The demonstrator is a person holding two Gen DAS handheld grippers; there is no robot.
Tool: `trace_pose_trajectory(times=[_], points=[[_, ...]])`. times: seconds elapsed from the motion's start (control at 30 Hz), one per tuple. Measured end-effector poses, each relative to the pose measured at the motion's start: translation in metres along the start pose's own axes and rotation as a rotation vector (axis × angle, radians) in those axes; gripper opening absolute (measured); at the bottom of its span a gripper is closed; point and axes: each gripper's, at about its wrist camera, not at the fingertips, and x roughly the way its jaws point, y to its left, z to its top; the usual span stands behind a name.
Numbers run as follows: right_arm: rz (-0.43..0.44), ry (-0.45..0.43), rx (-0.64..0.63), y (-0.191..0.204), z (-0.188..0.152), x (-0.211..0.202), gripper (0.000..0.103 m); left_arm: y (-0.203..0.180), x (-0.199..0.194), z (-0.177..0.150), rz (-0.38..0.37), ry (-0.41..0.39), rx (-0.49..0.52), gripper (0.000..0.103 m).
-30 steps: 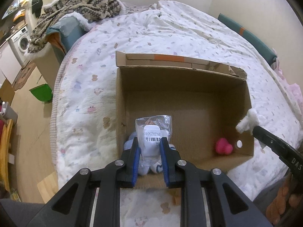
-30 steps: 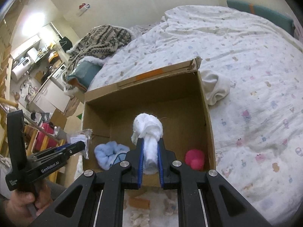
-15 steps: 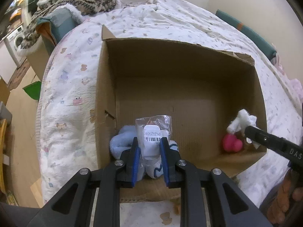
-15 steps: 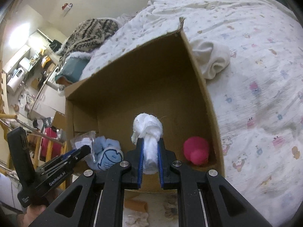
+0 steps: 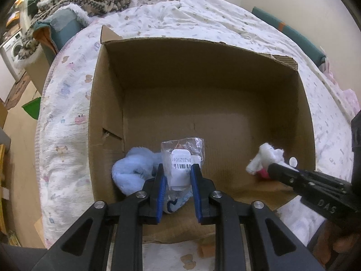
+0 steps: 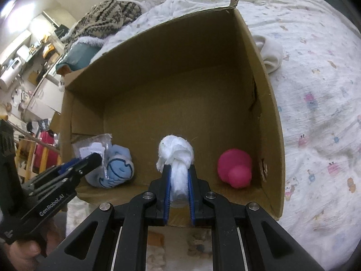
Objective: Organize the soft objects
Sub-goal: 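Lower the packet and white sock into the box and open both tools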
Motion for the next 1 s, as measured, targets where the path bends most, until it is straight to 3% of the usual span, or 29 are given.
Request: trace_pose_trajectory(times=[0.4,0.6,0.67,0.73,1.0], points=[[-0.013,0.010,-0.022,0.005,0.000,0.004,0.015,-0.005,0.003,-0.002,0.002,0.023,0.010,0.021],[-0.005,0.002,-0.004,0.000,0.000,0.001,0.015,-0.007,0.002,-0.003,0.003,0.013,0.015,0.039],[0.000,-0.003,0.000,-0.002,-0.001,-0.001,0.015,-0.008,0.000,-0.004,0.008,0.006,0.017,0.055],[0.002,-0.005,0.000,-0.004,-0.002,-0.003,0.015,-0.007,-0.001,-0.005,0.009,0.006,0.012,0.061],[0.003,-0.035,-0.010,-0.005,-0.003,-0.013,0.023,-0.006,-0.001,-0.006,-0.009,0.027,0.001,0.062]])
